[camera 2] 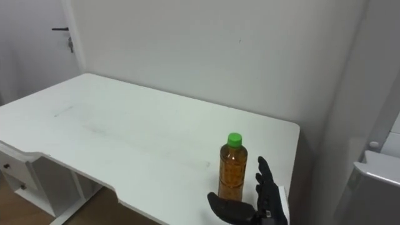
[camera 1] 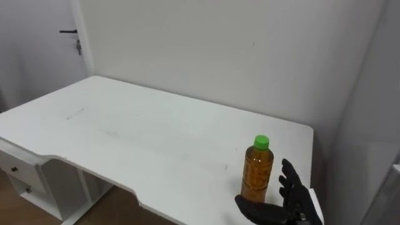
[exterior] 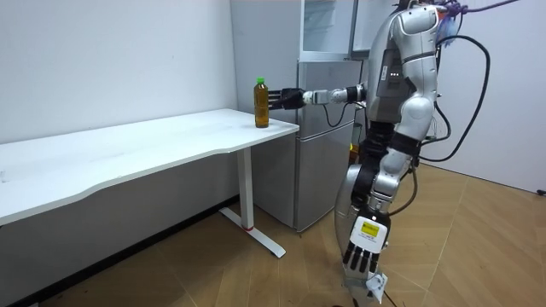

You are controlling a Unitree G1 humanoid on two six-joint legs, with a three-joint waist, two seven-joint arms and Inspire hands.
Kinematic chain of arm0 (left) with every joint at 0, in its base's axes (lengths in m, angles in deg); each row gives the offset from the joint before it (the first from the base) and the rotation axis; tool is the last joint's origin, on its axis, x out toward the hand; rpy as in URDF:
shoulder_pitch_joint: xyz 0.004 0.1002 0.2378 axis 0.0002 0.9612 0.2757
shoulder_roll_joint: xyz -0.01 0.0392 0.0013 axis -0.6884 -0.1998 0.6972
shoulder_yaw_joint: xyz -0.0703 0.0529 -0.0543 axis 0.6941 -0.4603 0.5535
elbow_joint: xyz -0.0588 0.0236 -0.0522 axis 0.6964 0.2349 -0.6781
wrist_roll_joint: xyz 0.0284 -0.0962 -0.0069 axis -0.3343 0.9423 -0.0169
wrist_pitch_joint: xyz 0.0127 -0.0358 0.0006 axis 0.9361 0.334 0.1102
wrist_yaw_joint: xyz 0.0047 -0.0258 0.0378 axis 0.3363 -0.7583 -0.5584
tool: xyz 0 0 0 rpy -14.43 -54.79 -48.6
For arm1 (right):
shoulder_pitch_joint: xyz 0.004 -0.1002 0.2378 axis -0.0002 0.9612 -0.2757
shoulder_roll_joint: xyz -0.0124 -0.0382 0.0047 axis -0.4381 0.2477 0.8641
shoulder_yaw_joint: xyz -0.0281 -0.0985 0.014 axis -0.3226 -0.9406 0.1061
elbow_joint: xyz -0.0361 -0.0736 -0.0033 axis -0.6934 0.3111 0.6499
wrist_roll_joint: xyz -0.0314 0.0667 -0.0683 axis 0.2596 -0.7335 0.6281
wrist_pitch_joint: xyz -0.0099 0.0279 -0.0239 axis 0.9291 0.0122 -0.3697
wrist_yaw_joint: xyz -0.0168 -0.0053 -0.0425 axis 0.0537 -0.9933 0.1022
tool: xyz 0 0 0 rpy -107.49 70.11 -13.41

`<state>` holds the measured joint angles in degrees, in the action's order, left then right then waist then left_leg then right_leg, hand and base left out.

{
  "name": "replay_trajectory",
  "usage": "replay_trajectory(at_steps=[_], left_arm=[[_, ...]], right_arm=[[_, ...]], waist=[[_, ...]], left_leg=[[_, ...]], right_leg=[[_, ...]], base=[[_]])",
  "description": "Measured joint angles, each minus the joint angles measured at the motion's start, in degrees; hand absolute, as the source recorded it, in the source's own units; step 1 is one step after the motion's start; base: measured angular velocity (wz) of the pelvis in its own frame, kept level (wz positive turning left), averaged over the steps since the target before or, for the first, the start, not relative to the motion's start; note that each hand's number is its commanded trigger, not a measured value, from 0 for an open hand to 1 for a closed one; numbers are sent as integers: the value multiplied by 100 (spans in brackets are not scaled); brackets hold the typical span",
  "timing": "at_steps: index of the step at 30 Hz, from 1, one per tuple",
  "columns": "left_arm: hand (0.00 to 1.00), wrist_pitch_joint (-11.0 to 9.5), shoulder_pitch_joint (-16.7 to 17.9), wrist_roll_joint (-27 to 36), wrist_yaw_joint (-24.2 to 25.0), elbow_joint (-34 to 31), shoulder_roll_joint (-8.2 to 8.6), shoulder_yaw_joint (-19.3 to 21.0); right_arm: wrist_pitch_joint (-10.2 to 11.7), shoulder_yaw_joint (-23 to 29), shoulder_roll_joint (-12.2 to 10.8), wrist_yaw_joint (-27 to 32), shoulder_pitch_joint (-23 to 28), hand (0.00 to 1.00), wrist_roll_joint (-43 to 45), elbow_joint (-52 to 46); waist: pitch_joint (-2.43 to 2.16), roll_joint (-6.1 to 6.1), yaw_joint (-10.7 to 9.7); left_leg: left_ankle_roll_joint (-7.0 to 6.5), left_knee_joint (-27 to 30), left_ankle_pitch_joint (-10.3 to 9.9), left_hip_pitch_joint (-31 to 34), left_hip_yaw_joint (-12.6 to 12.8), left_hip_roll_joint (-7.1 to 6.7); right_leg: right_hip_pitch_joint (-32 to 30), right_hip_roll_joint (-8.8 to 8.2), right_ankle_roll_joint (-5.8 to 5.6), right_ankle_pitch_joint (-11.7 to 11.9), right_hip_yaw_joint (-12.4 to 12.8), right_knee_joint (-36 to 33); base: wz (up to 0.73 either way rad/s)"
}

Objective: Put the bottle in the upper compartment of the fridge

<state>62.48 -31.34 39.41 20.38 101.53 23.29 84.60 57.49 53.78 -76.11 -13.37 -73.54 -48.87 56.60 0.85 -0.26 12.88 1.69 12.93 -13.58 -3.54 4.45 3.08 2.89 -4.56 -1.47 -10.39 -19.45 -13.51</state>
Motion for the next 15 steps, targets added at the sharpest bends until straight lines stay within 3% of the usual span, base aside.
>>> replay_trajectory(at_steps=[10, 15], left_arm=[[0, 134, 285, -9, 0, -547, -49, 4], [0, 207, 320, 10, 0, -623, -55, 1]], right_arm=[[-13, 23, 45, 243, -420, 0, 21, 526], [-87, 4, 75, 320, -568, 0, 15, 767]], waist=[[-46, -53, 9], [-34, -66, 10]], left_leg=[[-31, 28, 21, 72, -189, -50], [-31, 34, 21, 51, -195, -51]], right_leg=[[29, -53, -26, -16, -197, -3], [93, -62, -31, -19, -230, -2]], base=[[11], [3]])
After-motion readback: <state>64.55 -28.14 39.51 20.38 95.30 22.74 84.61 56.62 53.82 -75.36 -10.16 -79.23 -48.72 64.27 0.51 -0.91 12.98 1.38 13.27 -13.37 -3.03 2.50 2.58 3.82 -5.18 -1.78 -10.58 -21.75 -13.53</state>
